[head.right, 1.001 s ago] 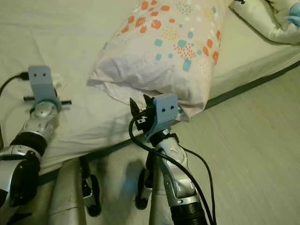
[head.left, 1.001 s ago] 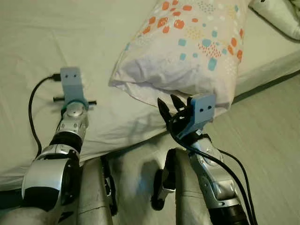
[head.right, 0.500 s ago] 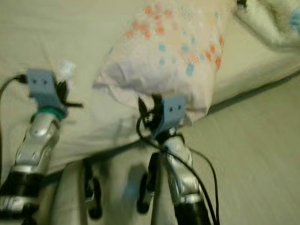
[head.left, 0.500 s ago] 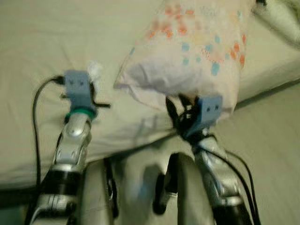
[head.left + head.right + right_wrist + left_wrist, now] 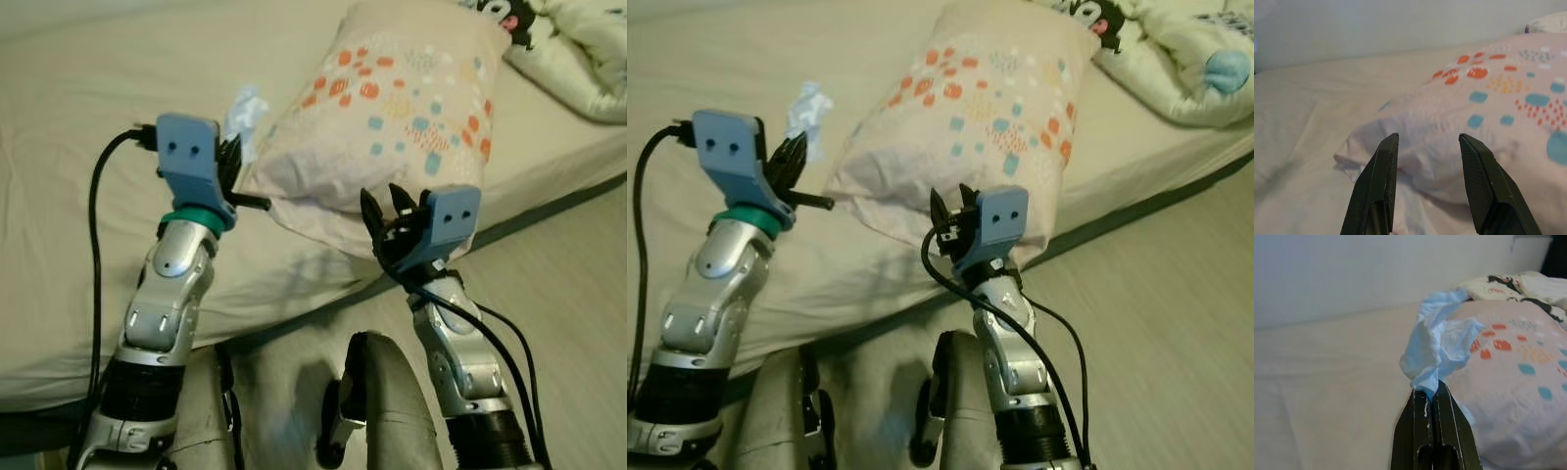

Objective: Clean up the room

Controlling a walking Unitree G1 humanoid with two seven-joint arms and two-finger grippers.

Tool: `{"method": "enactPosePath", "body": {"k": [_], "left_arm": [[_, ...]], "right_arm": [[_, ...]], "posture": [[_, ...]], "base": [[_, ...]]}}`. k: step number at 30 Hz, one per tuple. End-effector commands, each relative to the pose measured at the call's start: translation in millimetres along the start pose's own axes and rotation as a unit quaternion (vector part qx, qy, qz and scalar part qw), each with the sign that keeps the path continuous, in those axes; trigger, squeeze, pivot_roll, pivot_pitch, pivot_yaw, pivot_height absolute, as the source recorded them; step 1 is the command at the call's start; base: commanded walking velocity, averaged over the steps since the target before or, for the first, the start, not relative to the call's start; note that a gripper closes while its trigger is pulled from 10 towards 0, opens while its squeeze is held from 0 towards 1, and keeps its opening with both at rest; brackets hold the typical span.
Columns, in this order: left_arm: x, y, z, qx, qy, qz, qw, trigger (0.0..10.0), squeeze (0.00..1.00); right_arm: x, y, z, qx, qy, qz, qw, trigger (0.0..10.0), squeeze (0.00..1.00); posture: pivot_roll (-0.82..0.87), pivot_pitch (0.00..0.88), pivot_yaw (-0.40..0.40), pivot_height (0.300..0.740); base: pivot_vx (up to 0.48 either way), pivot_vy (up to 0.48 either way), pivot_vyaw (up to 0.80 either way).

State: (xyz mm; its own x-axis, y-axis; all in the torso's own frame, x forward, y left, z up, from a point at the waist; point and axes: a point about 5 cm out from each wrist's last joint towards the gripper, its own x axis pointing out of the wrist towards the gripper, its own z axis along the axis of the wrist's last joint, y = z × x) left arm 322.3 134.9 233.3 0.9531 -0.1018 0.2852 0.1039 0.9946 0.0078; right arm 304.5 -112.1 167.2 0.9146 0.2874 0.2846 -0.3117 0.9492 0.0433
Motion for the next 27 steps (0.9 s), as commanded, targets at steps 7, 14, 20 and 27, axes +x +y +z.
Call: {"method": "enactPosePath", "body": {"k": [7,14,20,27], "left_arm": [[1.5,-7.2,5.6,-0.009,0.001,0.000,1.000,10.0,0.00],[1.7,-6.9,4.8,-0.014,0.006,0.005,1.000,10.0,0.00],[2.5,-5.2,3.8,-0.015,0.011,0.014,1.000,10.0,0.00],[2.9,-4.9,3.1,-0.014,0.013,0.014,1.000,10.0,0.00]], "right_arm": [[0.0,-4.1,-1.6,-0.007,0.000,0.000,1.000,10.0,0.00],[0.2,-5.3,-1.7,-0.008,0.000,0.001,1.000,10.0,0.00],[0.6,-6.8,-1.5,-0.010,-0.001,0.001,1.000,10.0,0.00],[2.3,-7.0,-1.4,-0.010,-0.002,-0.004,1.000,10.0,0.00]], "posture": [[-0.06,0.084,-0.020,0.678],[-0.06,0.080,-0.027,0.701],[-0.06,0.078,-0.027,0.729],[-0.06,0.075,-0.027,0.740]], "base": [[0.000,0.000,0.00],[0.000,0.000,0.00],[0.000,0.000,0.00],[0.000,0.000,0.00]]}}
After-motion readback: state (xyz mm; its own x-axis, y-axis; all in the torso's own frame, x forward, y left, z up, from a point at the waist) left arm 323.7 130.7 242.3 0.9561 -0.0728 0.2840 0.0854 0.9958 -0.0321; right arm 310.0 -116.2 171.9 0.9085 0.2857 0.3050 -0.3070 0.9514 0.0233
